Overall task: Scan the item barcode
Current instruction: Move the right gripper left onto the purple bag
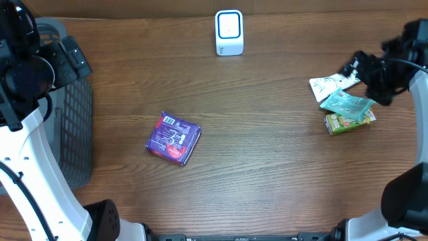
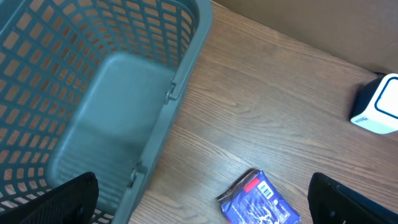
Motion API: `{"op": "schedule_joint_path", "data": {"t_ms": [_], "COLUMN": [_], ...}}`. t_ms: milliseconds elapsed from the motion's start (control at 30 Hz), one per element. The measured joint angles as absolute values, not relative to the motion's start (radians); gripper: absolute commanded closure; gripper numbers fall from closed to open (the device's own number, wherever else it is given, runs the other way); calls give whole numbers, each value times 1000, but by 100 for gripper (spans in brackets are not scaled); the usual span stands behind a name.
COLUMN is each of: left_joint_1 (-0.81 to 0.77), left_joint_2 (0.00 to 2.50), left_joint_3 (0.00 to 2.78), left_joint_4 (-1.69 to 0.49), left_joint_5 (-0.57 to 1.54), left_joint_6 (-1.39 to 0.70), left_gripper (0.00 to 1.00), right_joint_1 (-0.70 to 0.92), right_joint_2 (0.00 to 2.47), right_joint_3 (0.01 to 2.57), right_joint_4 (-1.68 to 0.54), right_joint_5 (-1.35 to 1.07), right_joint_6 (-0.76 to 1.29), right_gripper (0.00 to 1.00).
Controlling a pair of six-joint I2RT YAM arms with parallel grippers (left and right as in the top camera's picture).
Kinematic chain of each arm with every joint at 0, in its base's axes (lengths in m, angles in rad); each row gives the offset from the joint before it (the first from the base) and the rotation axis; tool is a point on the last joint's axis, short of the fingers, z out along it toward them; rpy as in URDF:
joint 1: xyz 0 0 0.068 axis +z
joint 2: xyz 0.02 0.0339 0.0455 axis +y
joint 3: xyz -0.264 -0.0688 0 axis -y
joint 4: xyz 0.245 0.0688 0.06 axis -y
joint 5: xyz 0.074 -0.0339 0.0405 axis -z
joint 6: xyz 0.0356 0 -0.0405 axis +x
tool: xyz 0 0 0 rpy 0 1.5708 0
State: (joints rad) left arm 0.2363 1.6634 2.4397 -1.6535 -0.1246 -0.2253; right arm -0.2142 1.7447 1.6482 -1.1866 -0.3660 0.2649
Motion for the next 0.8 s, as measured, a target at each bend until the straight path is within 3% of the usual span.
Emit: {"op": "schedule_joint_path", "data": {"t_ms": [233,467,800], "left_joint_1": [236,236,236], "left_joint_2": [1663,1663,1663], "left_joint_3": [2440,2440,2440], "left_joint_4": [-1654,-1654,-1654], "left_joint_5": [-125,-125,-125], "left_joint_6": [-225,-225,-225], "left_gripper": [0,0,0], "right_joint_1": [67,355,540], "right_joint_2": [1731,1789,2043], "right_joint_3": [1652,1649,1639], "right_joint_4": [-1035,-1002,-945], "right_joint_5": [-572,-535,-524], "right_joint_6": [265,330,505], "right_gripper": [0,0,0]}}
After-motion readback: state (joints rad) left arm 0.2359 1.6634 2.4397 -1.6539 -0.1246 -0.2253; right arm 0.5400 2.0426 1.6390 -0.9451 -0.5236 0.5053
